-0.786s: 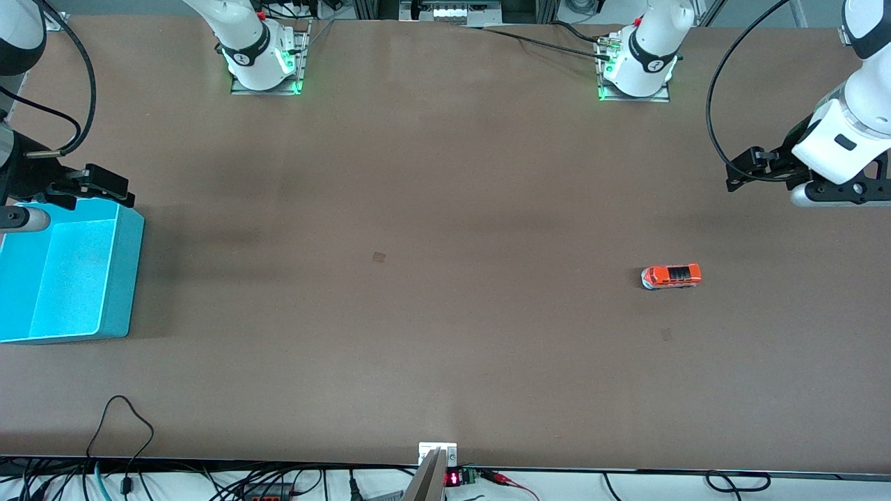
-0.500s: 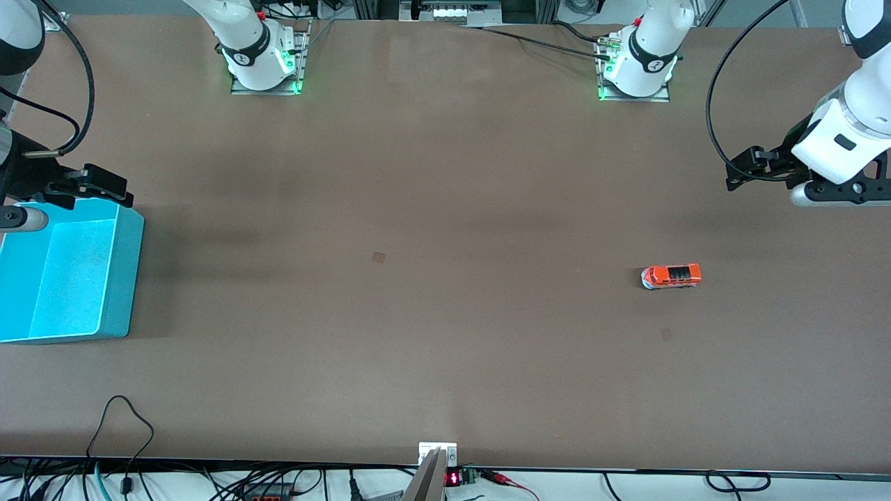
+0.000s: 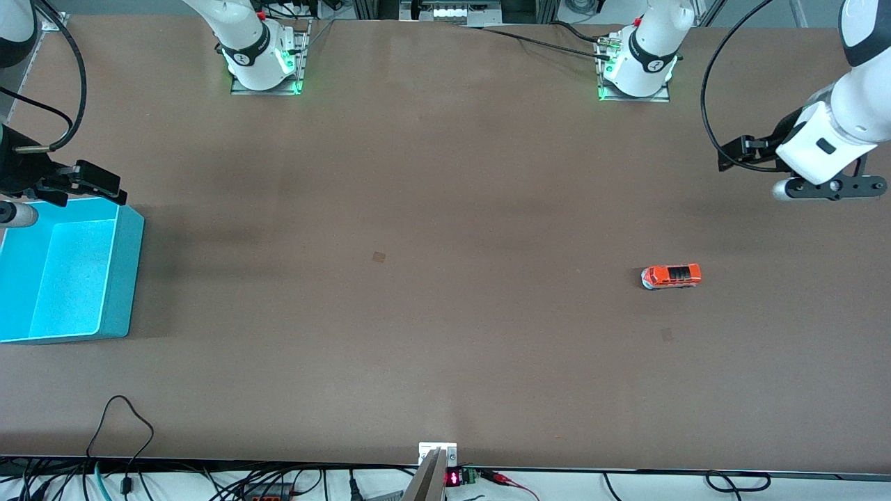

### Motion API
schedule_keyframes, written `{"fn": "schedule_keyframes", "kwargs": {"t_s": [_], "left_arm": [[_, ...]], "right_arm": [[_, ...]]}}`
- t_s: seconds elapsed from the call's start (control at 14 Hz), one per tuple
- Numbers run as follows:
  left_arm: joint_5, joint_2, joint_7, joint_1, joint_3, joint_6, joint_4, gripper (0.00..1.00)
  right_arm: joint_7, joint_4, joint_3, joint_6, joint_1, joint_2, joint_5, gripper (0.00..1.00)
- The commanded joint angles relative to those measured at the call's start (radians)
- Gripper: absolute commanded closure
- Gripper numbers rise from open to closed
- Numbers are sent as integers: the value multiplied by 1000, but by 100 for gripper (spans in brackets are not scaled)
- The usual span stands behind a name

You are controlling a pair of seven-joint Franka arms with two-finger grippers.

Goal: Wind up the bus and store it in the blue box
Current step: 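Lower the left gripper over the orange toy bus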

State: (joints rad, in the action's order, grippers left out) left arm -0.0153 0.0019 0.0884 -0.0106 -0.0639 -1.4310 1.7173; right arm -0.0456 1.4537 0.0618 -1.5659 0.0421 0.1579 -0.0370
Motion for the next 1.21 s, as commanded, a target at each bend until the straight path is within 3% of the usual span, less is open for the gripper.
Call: {"fn": "schedule_keyframes", "kwargs": {"t_s": [0.0, 0.43, 0.86, 1.14], "left_arm": [[23, 20, -48, 17, 6, 101, -25, 0], [3, 81, -555, 6, 1, -17, -16, 0], [-69, 303, -1141, -12, 6, -368, 4, 0], [-69, 408, -1355, -54, 6, -630, 83, 0]], "right_arm": [[13, -6, 0, 12, -1, -9, 9, 0], [13, -7, 1, 12, -4, -6, 9, 0], [18, 5, 3, 33, -2, -17, 11, 0], [18, 54, 4, 32, -15, -49, 11, 0]]}}
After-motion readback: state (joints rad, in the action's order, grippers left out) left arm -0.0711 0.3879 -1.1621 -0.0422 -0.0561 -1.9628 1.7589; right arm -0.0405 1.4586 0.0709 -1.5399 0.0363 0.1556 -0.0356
